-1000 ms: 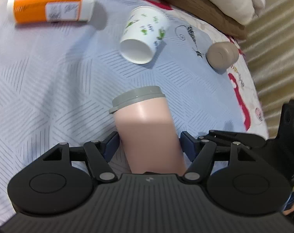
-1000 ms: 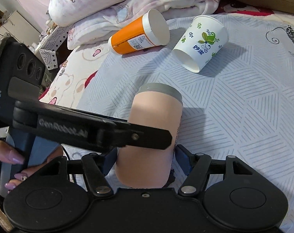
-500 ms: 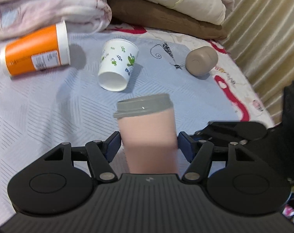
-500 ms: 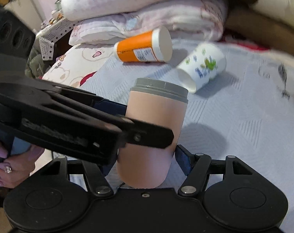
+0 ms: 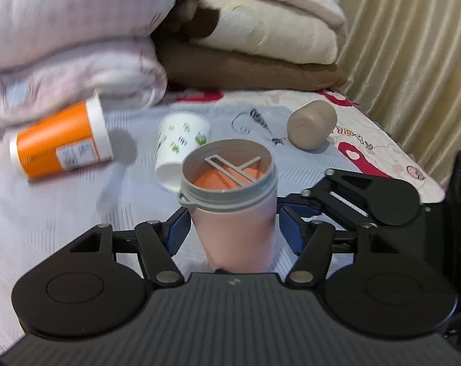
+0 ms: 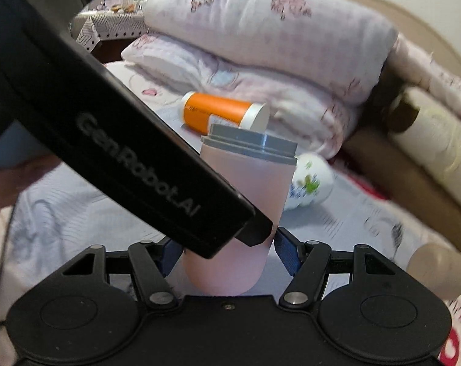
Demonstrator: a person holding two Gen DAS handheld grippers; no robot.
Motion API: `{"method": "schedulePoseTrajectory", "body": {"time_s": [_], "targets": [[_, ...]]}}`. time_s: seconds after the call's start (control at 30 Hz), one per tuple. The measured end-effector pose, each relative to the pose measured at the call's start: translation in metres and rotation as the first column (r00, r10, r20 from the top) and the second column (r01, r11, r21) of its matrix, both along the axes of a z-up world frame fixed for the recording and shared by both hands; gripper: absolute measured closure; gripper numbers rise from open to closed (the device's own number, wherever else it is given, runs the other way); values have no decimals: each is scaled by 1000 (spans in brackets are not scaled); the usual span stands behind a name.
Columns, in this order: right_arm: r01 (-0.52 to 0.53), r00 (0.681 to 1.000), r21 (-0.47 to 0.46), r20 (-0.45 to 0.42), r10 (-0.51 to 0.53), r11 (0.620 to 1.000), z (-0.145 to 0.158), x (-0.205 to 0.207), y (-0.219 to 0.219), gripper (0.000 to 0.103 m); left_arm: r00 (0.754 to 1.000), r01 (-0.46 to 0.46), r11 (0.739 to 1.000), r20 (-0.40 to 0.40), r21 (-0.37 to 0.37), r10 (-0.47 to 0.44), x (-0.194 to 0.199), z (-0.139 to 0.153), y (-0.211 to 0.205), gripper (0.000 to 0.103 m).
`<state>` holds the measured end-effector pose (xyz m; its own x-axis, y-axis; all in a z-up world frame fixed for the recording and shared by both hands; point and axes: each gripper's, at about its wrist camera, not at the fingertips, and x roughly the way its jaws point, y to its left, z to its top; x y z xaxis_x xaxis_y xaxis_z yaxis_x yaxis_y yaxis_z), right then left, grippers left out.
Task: Flip cup upright
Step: 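Rotate the tumbler upright with the right gripper while the left tool steadies it, then lower the upright tumbler onto the mat and open the right gripper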
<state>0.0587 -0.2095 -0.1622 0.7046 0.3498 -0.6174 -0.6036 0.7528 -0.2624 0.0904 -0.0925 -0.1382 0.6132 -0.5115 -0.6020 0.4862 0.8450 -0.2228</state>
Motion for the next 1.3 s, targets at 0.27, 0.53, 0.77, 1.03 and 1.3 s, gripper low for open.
{"method": "schedulePoseTrajectory", "body": {"time_s": [0.27, 0.53, 0.77, 1.03, 1.3], "targets": [[10, 994, 1, 113, -10, 1000, -15, 7, -8, 33, 997, -11, 999, 76, -38, 13, 0, -4, -4, 40], [0, 989, 1, 145, 0, 1000, -27, 28, -9, 33, 997, -32, 998, 68, -53, 35, 11, -13, -4, 40], [18, 993, 69, 114, -26, 997, -26, 38, -13, 33, 999, -54, 993, -2, -106, 54, 22, -23, -1, 40], [74, 995, 153, 49, -83, 985, -26, 41, -22, 34, 998, -63, 993, -10, -101, 62, 24, -22, -3, 40], [148, 984, 184, 68, -163, 972, -24, 21, -28, 22, 997, -67, 993, -55, -96, 62, 19, -20, 0, 36]]}}
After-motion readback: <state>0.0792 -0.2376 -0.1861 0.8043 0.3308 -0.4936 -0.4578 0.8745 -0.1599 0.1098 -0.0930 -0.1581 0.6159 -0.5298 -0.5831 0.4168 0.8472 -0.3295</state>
